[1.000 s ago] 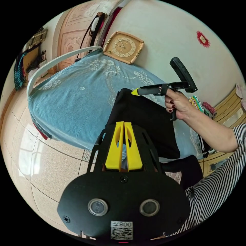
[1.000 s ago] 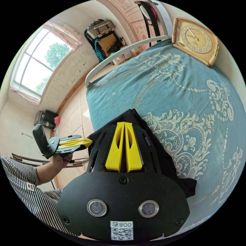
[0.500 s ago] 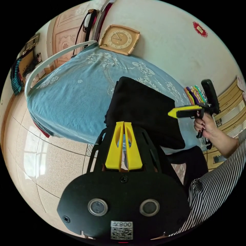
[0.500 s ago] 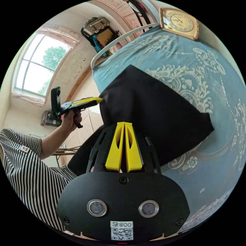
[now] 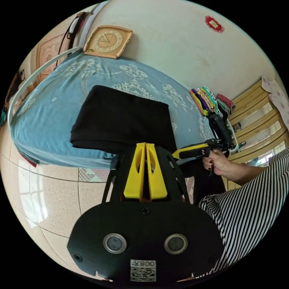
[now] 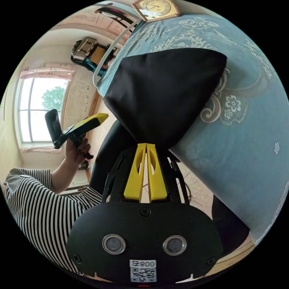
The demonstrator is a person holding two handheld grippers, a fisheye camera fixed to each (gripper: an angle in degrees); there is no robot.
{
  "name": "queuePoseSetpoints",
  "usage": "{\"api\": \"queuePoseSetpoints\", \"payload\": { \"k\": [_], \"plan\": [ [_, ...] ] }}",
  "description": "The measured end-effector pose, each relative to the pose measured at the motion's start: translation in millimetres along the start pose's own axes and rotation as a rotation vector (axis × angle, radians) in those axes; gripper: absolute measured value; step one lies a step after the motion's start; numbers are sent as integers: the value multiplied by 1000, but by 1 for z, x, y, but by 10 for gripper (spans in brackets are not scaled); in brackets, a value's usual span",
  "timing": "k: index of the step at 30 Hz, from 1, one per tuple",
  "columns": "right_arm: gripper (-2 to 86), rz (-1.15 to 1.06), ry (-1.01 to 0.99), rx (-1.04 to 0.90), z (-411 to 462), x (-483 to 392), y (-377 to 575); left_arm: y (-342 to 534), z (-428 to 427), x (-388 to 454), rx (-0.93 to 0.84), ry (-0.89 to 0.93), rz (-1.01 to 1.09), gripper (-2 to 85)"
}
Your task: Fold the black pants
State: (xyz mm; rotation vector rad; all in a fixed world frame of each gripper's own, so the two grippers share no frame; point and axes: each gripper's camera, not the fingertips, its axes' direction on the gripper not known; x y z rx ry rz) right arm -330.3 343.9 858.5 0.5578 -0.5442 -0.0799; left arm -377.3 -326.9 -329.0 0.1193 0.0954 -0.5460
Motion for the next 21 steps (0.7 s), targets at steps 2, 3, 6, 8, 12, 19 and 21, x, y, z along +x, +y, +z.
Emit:
{"api": "queuePoseSetpoints", "payload": {
  "k": [2, 3, 6, 8, 12, 19, 21],
  "plan": [
    [5, 85, -69, 48, -8, 34, 24, 4, 24, 18, -57, 68, -3, 8],
    [5, 102, -88, 56, -9, 42, 30, 6, 39, 29, -98, 119, -5, 12],
    [13, 174, -133, 84, -15, 76, 55, 3, 81, 44, -244, 213, -48, 28],
    [30, 233, -212, 119, -16, 104, 72, 1, 107, 45, -321, 284, -91, 42],
    [68, 305, -366, 193, -17, 142, 93, 1, 156, 48, -406, 428, -167, 60],
    [102, 414, -607, 220, 7, 202, 107, 12, 194, 48, -402, 534, -257, 39],
    [105, 428, -661, 233, 12, 213, 109, 18, 192, 51, -381, 539, -239, 36]
  ]
}}
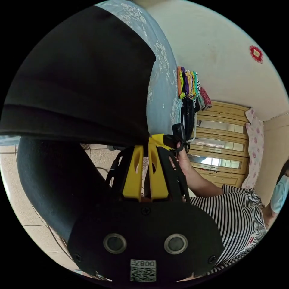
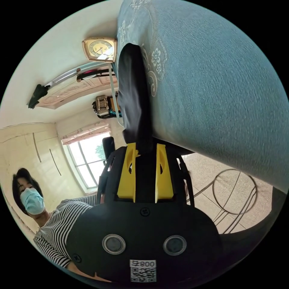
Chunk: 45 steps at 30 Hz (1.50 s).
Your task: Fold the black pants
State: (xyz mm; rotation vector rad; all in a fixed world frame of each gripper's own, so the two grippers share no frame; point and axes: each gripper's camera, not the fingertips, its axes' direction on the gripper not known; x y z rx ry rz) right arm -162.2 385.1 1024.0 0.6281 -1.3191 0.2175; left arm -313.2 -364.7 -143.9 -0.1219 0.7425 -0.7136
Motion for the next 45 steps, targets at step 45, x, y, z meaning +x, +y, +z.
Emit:
{"api": "queuePoseSetpoints", "payload": {
  "k": [45],
  "plan": [
    [23, -119, -140, -54, -50, -25, -14, 44, -158, -205, 853, 548, -387, 132]
  ]
}}
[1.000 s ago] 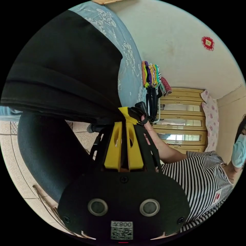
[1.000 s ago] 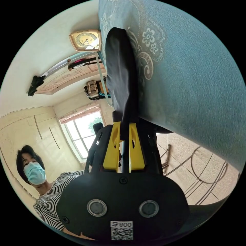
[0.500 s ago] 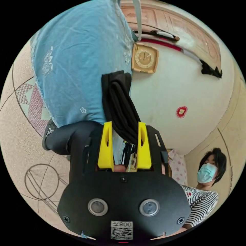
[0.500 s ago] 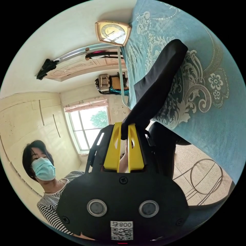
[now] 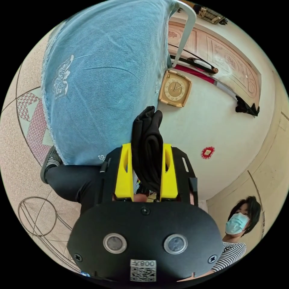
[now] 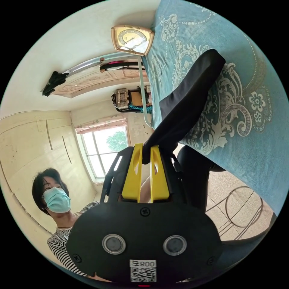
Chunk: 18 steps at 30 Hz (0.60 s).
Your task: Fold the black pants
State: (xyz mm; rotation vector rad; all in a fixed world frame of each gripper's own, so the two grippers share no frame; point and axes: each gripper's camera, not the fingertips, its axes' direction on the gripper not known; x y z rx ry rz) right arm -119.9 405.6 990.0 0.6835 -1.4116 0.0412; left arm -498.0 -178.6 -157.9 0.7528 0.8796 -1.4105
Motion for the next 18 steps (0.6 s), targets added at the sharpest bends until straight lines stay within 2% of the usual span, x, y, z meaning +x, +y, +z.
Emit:
{"api": "queuePoseSetpoints", "payload": {
  "k": [10, 18],
  "plan": [
    [20, 12, 57, 11, -40, 30, 37, -59, 57, 89, -17, -71, 71, 82],
    [14, -37, -43, 67, -100, 35, 90, -95, 139, 238, -112, -107, 247, 78]
  ]
}}
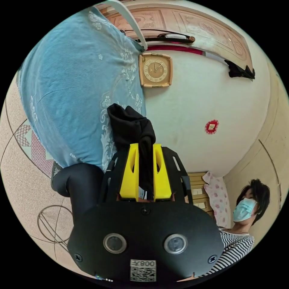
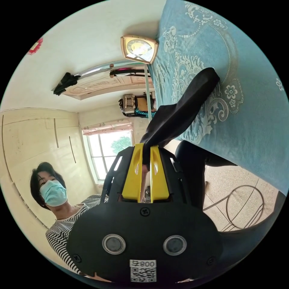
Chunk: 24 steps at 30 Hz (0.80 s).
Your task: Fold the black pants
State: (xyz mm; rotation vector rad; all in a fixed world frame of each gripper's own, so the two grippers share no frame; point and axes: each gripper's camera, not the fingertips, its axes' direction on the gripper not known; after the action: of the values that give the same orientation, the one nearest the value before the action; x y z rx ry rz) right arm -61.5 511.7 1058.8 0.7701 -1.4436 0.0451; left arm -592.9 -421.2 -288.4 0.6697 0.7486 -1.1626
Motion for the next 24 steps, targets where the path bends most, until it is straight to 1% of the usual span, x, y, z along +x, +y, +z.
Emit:
{"api": "queuePoseSetpoints", "payload": {
  "k": [4, 7, 10, 12, 13, 15, 16, 18, 19, 20, 21, 22, 23, 24],
  "plan": [
    [12, -41, -64, 38, -39, -4, 34, -36, 40, 68, -48, -16, 65, 77],
    [12, -62, -119, 95, -75, -3, 59, -68, 87, 125, -98, -16, 111, 76],
    [11, -92, -174, 186, -123, -1, 87, -101, 151, 186, -175, -19, 158, 75],
    [11, -114, -199, 255, -158, -1, 104, -128, 220, 240, -263, -21, 212, 74],
    [11, -135, -213, 303, -185, -3, 116, -135, 240, 254, -287, -18, 226, 74],
    [11, -180, -218, 382, -230, -10, 135, -156, 329, 314, -390, 9, 292, 74],
    [11, -216, -208, 437, -263, -18, 149, -160, 353, 330, -416, 19, 308, 74],
    [10, -269, -190, 524, -316, -32, 171, -170, 458, 395, -526, 74, 371, 74],
    [10, -309, -165, 582, -353, -44, 186, -170, 485, 412, -554, 89, 389, 74],
    [11, -353, -130, 645, -390, -58, 204, -170, 543, 449, -610, 127, 430, 74],
    [11, -376, -110, 677, -409, -66, 213, -166, 598, 485, -659, 169, 458, 74],
    [11, -422, -69, 744, -444, -83, 234, -163, 625, 503, -684, 193, 473, 74],
    [12, -471, -23, 809, -476, -99, 256, -156, 679, 537, -736, 245, 498, 74],
    [12, -492, 1, 840, -491, -106, 267, -147, 731, 569, -783, 290, 508, 74]
  ]
}}
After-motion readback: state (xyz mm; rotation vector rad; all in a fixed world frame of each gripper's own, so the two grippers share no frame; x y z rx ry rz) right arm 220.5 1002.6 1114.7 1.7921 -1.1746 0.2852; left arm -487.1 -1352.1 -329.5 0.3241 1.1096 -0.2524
